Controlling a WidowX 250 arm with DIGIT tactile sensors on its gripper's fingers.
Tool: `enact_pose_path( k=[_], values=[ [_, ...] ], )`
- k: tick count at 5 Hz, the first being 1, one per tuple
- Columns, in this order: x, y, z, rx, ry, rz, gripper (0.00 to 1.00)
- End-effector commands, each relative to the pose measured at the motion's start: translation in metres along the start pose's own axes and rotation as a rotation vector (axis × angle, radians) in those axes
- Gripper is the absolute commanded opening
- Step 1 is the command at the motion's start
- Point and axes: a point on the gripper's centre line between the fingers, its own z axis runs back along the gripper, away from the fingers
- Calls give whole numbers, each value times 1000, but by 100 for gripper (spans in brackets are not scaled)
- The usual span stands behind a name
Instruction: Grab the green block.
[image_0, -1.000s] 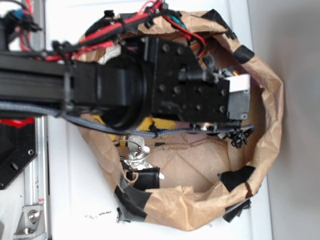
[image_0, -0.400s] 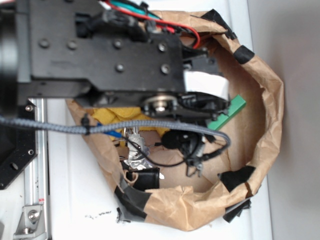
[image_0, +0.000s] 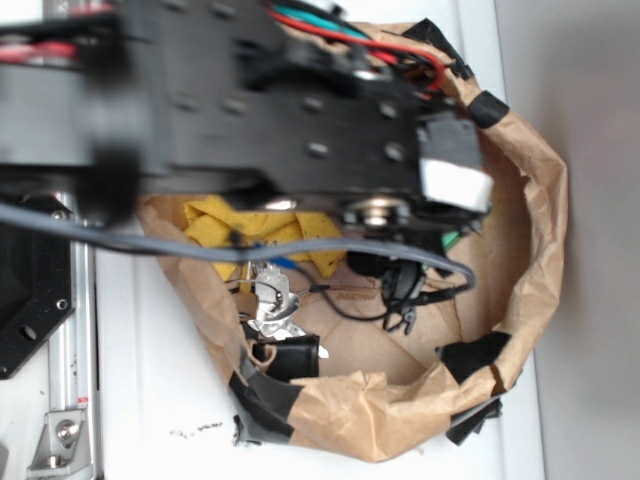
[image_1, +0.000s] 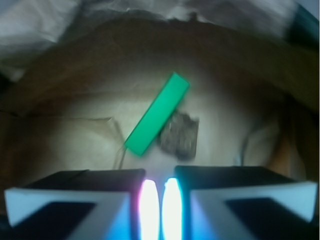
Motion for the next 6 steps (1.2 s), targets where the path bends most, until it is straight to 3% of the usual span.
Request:
enact_pose_path(
  k=[1,2,4,5,6],
  values=[
    [40,24,-10,-2,-195,53,100],
    [44,22,-15,-7,-204,20,100],
    [45,23,-50,-7,-144,61,100],
    [39,23,-57,-5,-127,158,0],
    [37,23,-64,17,-84,182,0]
  ],
)
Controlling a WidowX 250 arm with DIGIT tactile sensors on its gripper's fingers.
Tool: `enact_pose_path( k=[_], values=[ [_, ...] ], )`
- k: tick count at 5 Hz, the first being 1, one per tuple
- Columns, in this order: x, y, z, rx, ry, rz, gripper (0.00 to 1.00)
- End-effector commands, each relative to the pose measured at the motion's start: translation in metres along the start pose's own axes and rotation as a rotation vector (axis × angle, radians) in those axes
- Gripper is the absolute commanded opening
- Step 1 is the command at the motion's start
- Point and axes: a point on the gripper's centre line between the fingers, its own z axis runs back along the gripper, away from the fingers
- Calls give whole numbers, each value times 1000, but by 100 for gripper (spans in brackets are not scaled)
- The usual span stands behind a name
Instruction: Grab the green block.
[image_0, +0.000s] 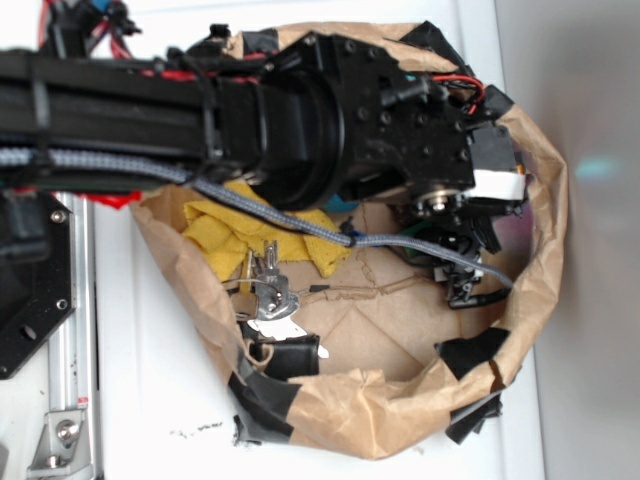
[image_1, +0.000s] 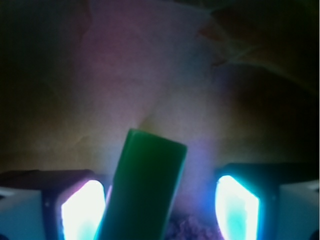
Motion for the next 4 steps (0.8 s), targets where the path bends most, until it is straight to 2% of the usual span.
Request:
enact_pose_path(
  k=[1,2,3,4],
  values=[
    [14,-1,40,17,35,-104,0],
    [13,-1,89,-14,14,-172,0],
    [11,9,136,-28,57,-140,0],
    [14,9,152,-50,128,-136,0]
  ],
)
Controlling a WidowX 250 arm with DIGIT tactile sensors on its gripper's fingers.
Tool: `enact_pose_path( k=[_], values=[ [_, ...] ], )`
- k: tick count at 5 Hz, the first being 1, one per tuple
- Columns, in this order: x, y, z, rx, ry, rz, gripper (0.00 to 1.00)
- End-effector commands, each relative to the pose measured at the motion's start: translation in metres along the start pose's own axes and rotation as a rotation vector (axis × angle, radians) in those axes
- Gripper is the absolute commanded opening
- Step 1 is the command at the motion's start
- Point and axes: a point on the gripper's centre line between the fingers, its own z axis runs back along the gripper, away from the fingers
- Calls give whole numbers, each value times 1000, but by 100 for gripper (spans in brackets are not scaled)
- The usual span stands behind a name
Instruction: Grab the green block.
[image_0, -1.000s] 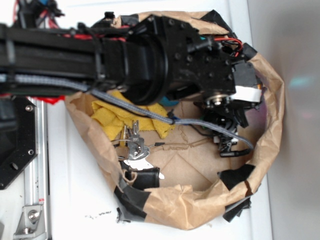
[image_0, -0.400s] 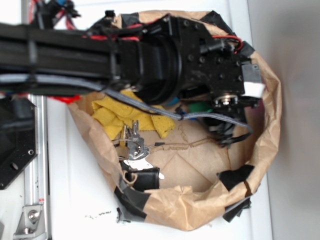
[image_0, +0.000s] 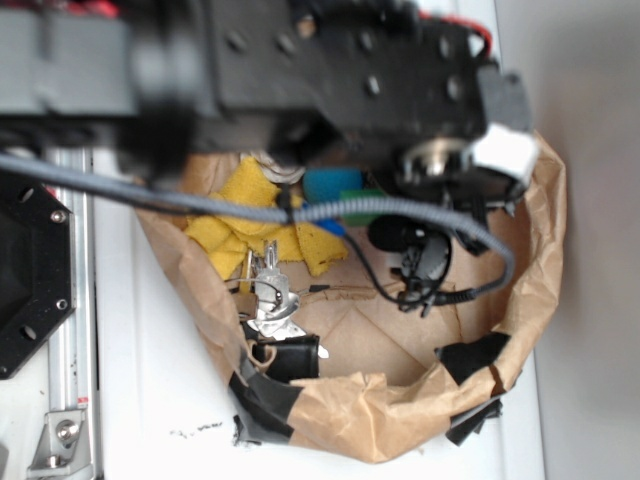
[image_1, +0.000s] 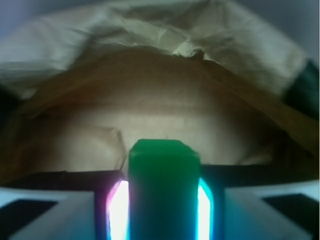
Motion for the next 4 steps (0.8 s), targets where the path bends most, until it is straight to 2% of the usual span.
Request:
enact_pose_path(
  k=[1,2,3,4],
  values=[
    [13,1,44,-39,27,4,0],
    [12,-10,39,-1,27,-10,0],
    [11,-9,39,17,-1,-1,0],
    [12,-6,38,20,-2,8,0]
  ],
)
